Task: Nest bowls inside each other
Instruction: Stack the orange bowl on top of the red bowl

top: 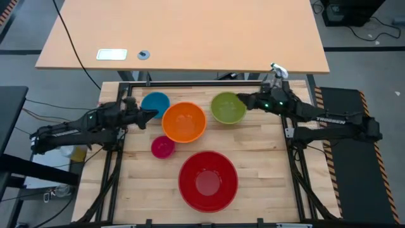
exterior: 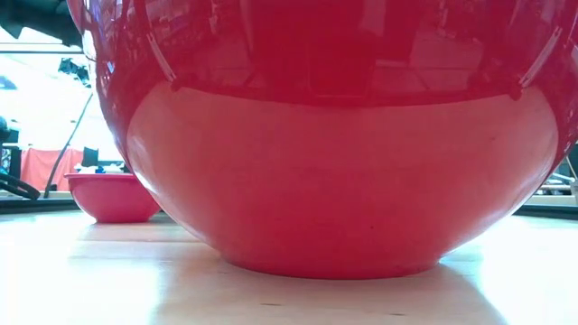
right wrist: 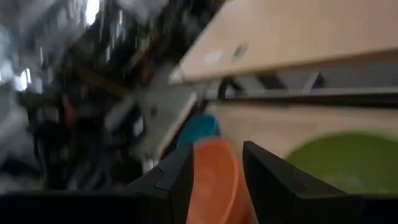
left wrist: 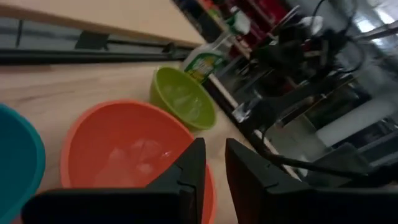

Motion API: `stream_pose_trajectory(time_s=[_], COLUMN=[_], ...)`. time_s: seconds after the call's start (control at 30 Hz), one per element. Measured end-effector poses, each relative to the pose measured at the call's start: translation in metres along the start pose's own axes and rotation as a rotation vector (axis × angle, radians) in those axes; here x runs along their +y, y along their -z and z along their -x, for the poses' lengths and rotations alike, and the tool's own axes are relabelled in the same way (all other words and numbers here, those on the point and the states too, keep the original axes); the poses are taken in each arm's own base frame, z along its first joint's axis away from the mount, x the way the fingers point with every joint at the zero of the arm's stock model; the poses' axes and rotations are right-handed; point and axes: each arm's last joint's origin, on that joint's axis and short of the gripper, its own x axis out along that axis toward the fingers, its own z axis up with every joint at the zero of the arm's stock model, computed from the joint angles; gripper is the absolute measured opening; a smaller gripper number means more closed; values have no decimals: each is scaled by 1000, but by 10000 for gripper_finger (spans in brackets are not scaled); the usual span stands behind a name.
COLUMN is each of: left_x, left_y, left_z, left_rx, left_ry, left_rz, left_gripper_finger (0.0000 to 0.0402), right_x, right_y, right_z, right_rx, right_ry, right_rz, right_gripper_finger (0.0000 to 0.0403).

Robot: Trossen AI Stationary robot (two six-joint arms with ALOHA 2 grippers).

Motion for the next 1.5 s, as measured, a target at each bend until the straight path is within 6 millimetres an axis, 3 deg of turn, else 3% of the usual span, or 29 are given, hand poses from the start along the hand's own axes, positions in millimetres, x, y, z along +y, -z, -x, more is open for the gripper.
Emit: stream_pose_trajectory(time_s=[0.27, 0.43, 0.7, 0.87, 1.07, 1.27, 1.5], left_x=[-3, -4, -15, -23, -24, -25, -24], left_y=[1, 1, -17, -27, -28, -27, -26], left_z=[-24, -25, -12, -7, -7, -7, -6], left_rx=[126, 194, 143, 109, 125, 152, 168], left_ry=[-129, -205, -328, -323, -302, -277, -279], left_rz=[-26, -3, -53, -111, -106, -94, -95], left_gripper_finger=[64, 78, 134, 144, 144, 144, 144], right_x=[25, 48, 81, 73, 49, 33, 18], right_y=[-3, 1, -1, 4, 22, 38, 54], right_z=[-47, -83, -151, -201, -245, -267, -277], right_rx=[388, 555, 670, 731, 804, 830, 862], right_ry=[33, 21, 55, 123, 189, 235, 301], right_rz=[269, 439, 589, 724, 730, 761, 785], right_gripper_finger=[146, 154, 246, 268, 244, 227, 198])
